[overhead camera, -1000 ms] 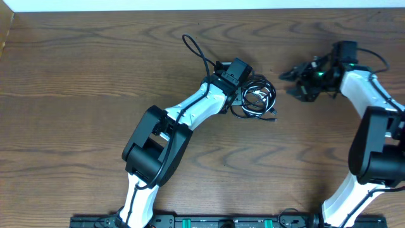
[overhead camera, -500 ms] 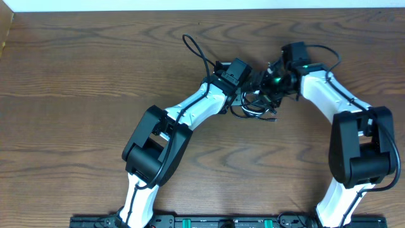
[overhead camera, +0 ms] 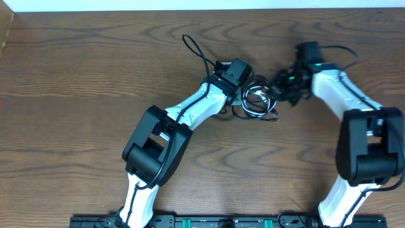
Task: Untangle cables
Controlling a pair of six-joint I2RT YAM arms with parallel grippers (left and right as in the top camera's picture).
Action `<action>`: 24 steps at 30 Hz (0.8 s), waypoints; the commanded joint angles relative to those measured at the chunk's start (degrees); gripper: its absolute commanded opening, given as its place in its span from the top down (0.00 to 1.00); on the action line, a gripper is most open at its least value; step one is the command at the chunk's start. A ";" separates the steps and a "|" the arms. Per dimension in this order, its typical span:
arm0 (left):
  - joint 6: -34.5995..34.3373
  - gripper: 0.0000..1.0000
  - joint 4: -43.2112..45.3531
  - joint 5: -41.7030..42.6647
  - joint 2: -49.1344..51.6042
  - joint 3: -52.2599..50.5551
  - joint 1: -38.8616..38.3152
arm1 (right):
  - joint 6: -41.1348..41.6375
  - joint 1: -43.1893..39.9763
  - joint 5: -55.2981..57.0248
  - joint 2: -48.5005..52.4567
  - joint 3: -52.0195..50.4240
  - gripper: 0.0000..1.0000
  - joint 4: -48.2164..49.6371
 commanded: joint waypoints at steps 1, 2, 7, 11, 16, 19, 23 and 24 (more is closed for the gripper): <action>0.57 0.92 -0.72 -1.46 -1.16 -0.11 0.42 | -2.58 -7.52 3.06 -1.57 0.50 0.99 -1.44; 0.57 0.92 -0.72 -1.46 -1.16 -0.11 0.42 | -3.69 -10.95 3.06 -1.57 0.50 0.99 -2.12; 0.55 0.92 -0.72 -1.46 -1.16 -0.11 0.42 | -4.44 -22.14 3.02 -1.57 0.50 0.99 -3.78; 0.57 0.92 -0.72 -1.46 -1.16 -0.11 0.42 | -4.42 -28.37 1.57 -1.57 0.50 0.99 -3.48; 0.57 0.92 -0.72 -1.49 -1.16 -0.11 0.42 | -4.44 -34.84 -2.54 -1.55 0.50 0.99 -3.58; 0.55 0.92 -0.66 -1.46 -1.16 -0.11 0.42 | -4.87 -36.57 -5.05 -1.55 0.50 0.99 -4.07; 0.55 0.92 -0.37 -1.46 -1.16 -0.11 0.42 | -8.26 -35.65 -11.17 -1.55 0.50 0.74 -6.12; 0.55 0.92 -0.26 -1.46 -1.16 -0.11 0.42 | -9.22 -34.69 -12.24 -1.55 0.50 0.55 -6.67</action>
